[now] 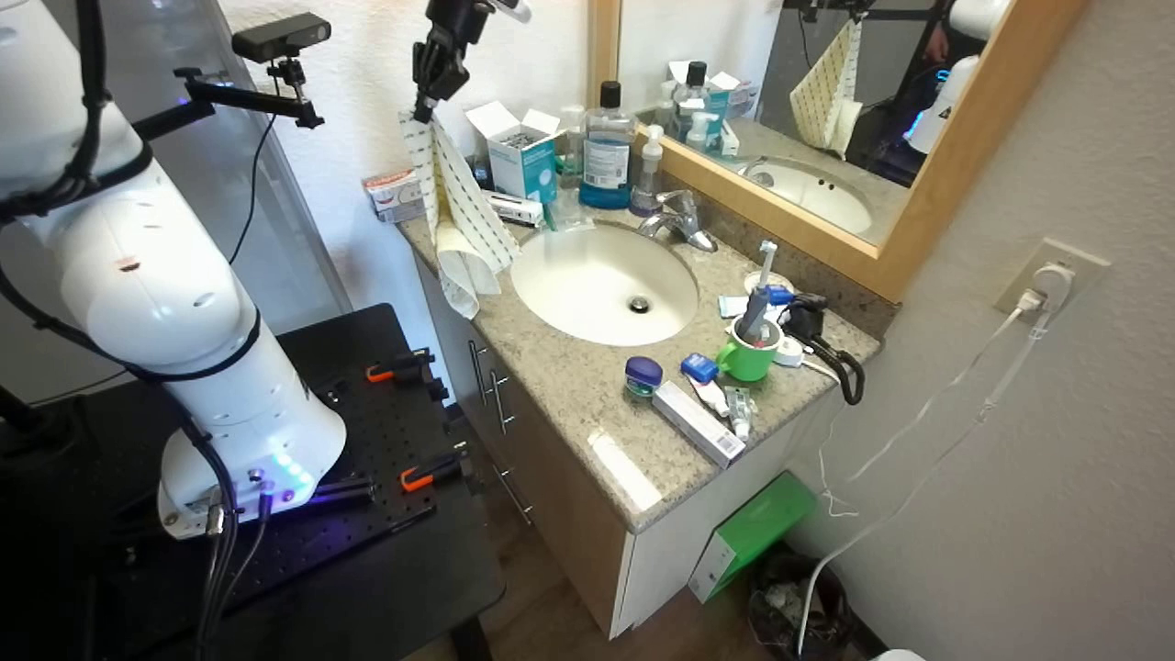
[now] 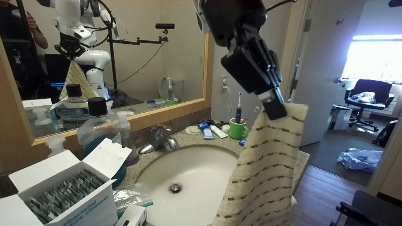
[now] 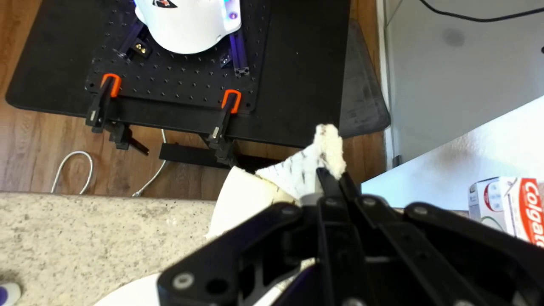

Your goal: Put the white towel on the left side of the counter

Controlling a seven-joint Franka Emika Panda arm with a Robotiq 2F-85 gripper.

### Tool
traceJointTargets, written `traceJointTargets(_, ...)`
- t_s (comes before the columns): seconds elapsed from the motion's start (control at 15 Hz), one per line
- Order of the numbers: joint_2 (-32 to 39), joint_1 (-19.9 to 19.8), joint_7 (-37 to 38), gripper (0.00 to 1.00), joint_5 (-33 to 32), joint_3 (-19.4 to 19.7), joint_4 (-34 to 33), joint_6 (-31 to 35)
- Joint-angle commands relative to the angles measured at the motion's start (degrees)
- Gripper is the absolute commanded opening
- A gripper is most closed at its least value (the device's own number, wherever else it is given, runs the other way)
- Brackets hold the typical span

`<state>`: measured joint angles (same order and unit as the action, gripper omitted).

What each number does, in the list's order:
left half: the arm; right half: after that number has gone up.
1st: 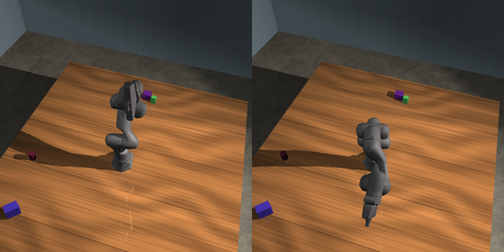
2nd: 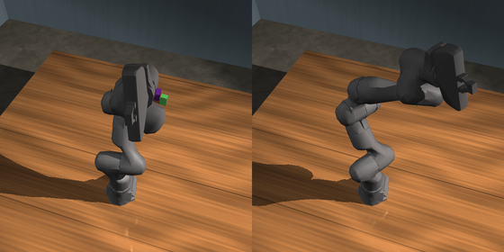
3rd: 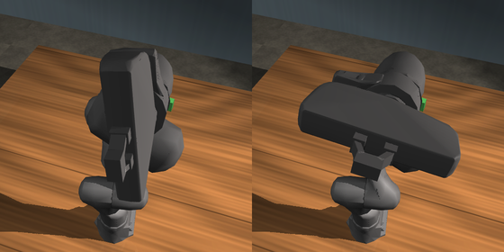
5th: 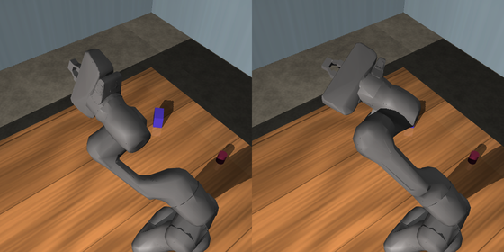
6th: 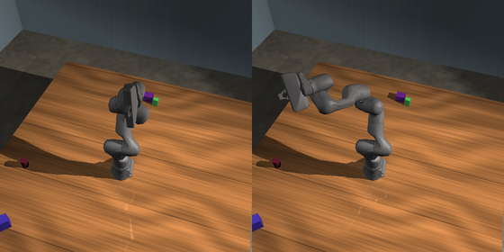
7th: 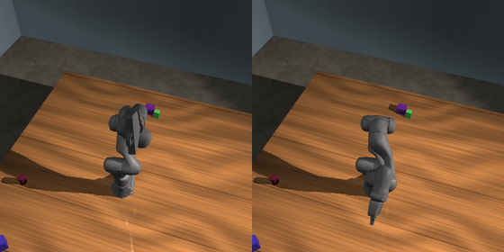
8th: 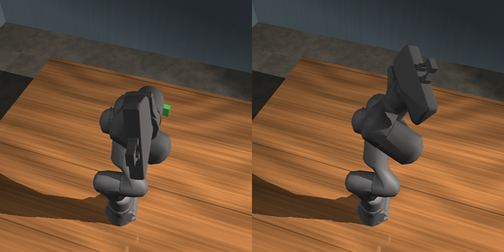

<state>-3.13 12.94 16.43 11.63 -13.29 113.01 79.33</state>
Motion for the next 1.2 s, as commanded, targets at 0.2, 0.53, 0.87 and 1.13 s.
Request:
traceJointTargets(0.2,-4.49,4.69,5.18,0.01,-3.94,-6.61,-2.06,-2.53)
traceJointTargets(0.53,-2.55,5.29,3.47,0.01,-6.09,-7.96,-4.42,-3.29)
traceJointTargets(0.87,-1.02,4.43,-3.61,0.01,-12.86,-6.42,-2.26,0.84)
traceJointTargets(1.13,-1.22,2.23,-11.3,0.01,-14.9,-2.66,1.21,7.03)
